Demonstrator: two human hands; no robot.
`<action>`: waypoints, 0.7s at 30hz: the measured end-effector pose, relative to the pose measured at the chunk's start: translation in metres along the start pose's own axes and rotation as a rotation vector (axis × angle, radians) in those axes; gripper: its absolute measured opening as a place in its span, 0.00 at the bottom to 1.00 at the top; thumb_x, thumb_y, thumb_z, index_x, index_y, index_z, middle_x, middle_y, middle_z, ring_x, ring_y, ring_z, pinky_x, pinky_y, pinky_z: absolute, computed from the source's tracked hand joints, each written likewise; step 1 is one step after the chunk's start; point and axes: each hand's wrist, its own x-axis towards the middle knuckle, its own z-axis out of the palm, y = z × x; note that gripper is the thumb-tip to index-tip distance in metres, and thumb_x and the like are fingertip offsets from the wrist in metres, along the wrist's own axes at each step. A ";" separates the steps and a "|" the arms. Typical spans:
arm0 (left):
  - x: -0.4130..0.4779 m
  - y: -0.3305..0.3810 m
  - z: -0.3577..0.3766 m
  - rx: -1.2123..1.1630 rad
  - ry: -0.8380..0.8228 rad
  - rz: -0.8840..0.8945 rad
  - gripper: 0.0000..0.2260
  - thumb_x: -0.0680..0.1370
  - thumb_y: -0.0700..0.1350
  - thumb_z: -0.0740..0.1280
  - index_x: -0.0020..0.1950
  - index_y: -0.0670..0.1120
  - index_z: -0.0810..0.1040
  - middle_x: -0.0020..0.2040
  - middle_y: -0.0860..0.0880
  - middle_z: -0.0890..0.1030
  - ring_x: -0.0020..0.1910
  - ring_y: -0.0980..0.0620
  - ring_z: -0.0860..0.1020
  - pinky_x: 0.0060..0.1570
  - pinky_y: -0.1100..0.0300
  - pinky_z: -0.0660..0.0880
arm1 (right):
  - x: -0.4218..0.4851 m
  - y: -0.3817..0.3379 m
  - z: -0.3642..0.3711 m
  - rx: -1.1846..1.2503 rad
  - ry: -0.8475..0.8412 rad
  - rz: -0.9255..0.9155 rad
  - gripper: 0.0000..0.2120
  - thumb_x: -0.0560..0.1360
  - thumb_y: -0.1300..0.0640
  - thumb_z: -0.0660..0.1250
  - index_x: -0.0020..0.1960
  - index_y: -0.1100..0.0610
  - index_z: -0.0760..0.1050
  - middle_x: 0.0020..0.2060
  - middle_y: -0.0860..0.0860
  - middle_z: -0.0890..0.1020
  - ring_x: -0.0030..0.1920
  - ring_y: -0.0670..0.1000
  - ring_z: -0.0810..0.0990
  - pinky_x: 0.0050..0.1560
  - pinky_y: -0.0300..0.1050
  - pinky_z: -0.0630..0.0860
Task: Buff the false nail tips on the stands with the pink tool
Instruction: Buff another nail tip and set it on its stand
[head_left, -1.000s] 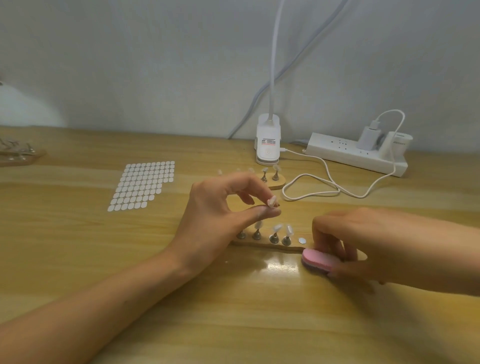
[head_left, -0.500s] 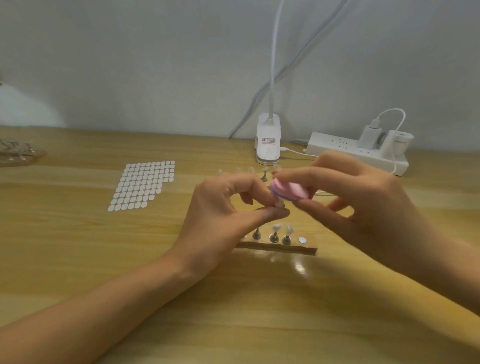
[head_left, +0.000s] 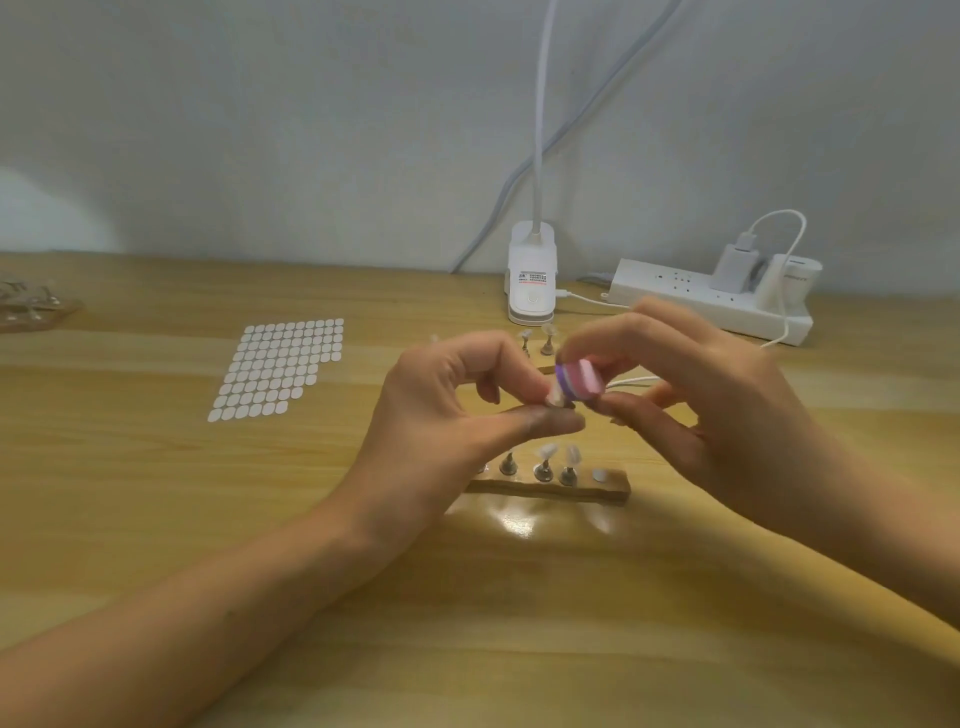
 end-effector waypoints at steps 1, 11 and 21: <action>0.000 0.000 0.000 0.002 0.009 0.006 0.08 0.63 0.51 0.77 0.34 0.55 0.79 0.31 0.64 0.78 0.37 0.65 0.73 0.43 0.75 0.67 | 0.000 0.000 0.000 0.001 0.007 0.019 0.11 0.77 0.58 0.66 0.59 0.50 0.77 0.49 0.47 0.78 0.49 0.47 0.81 0.41 0.42 0.81; 0.000 -0.002 -0.001 0.076 0.003 0.064 0.09 0.64 0.52 0.77 0.34 0.59 0.77 0.32 0.65 0.77 0.37 0.64 0.73 0.43 0.75 0.68 | -0.002 -0.003 0.002 0.010 0.025 -0.040 0.08 0.81 0.54 0.62 0.59 0.51 0.74 0.49 0.46 0.74 0.46 0.49 0.79 0.40 0.42 0.79; -0.002 0.001 0.001 0.056 -0.014 0.032 0.09 0.63 0.51 0.78 0.33 0.57 0.78 0.31 0.64 0.76 0.36 0.62 0.72 0.41 0.75 0.68 | -0.003 -0.001 0.002 -0.083 0.043 -0.097 0.07 0.82 0.50 0.60 0.59 0.47 0.70 0.48 0.45 0.71 0.41 0.48 0.76 0.38 0.42 0.77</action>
